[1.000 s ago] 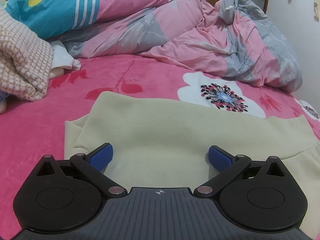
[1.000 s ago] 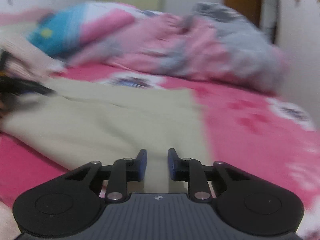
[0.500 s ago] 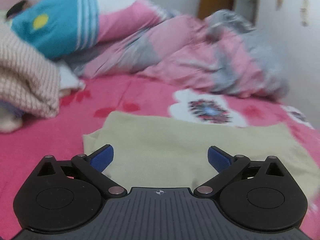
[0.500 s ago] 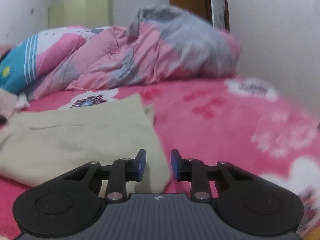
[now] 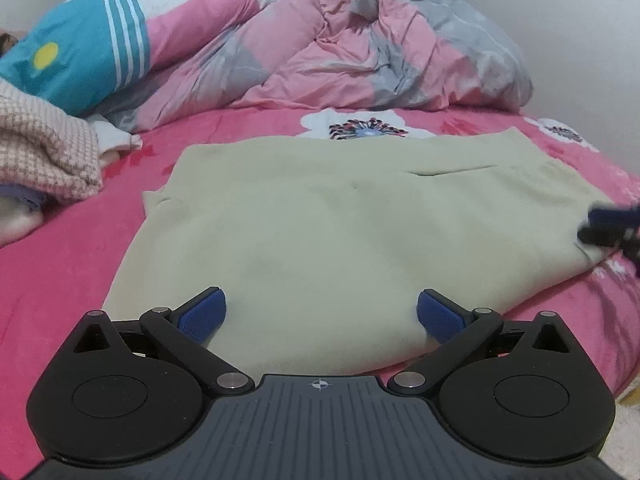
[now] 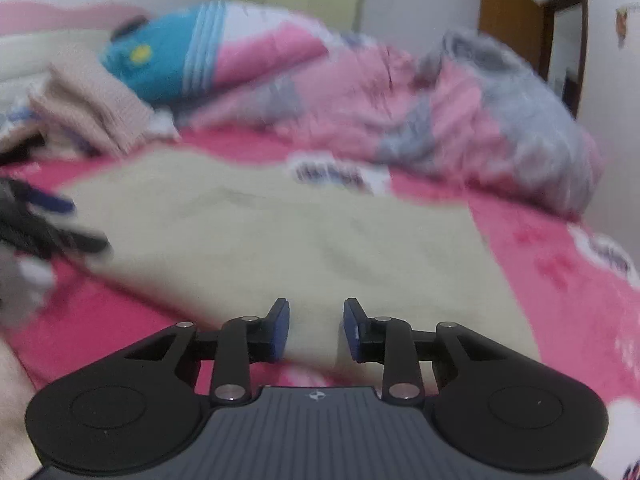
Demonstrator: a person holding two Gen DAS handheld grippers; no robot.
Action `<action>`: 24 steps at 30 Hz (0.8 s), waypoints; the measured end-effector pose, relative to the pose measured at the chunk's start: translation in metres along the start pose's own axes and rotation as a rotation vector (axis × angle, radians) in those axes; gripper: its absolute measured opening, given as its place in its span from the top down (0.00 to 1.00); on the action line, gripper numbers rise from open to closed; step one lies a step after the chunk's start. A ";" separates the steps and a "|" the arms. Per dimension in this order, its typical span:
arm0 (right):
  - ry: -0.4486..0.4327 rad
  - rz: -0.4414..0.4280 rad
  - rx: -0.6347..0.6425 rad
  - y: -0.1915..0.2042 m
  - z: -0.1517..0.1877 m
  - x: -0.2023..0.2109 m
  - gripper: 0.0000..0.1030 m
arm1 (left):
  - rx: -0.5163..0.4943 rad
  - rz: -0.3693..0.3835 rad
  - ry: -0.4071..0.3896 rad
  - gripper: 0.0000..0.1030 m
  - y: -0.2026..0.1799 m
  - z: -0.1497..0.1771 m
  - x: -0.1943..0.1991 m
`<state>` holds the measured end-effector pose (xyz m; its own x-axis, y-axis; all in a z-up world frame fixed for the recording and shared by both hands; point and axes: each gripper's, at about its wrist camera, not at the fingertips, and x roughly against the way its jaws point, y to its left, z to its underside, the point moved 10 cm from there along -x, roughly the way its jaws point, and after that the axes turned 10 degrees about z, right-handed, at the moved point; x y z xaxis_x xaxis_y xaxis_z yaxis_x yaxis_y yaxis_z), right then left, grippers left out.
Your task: Fold clothes
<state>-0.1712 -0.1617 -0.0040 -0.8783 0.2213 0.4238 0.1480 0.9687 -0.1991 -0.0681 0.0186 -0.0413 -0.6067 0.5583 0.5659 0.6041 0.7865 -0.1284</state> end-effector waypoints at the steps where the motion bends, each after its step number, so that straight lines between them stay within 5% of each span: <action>1: -0.025 -0.026 -0.001 0.008 -0.007 0.002 0.69 | 0.001 -0.001 -0.003 0.00 0.001 0.000 0.001; 6: 0.031 -0.049 0.107 0.044 0.018 -0.026 0.69 | 0.007 -0.005 -0.018 0.00 0.006 0.000 0.007; 9: 0.062 -0.019 0.113 0.044 0.004 -0.020 0.69 | 0.011 -0.008 -0.027 0.00 0.009 0.000 0.011; 13: -0.030 -0.066 0.066 0.055 -0.026 -0.009 0.69 | 0.060 -0.002 -0.041 0.01 0.015 -0.003 0.014; 18: 0.099 -0.113 0.087 0.067 -0.007 -0.046 0.65 | 0.092 -0.008 -0.079 0.02 0.026 -0.032 0.010; 24: 0.038 -0.037 -0.022 0.038 -0.064 -0.063 0.62 | 0.098 -0.105 0.046 0.01 0.050 -0.046 -0.034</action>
<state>-0.0812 -0.1322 0.0178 -0.8656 0.1889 0.4638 0.1258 0.9785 -0.1637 0.0066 0.0273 -0.0296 -0.6381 0.4608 0.6169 0.4837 0.8632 -0.1446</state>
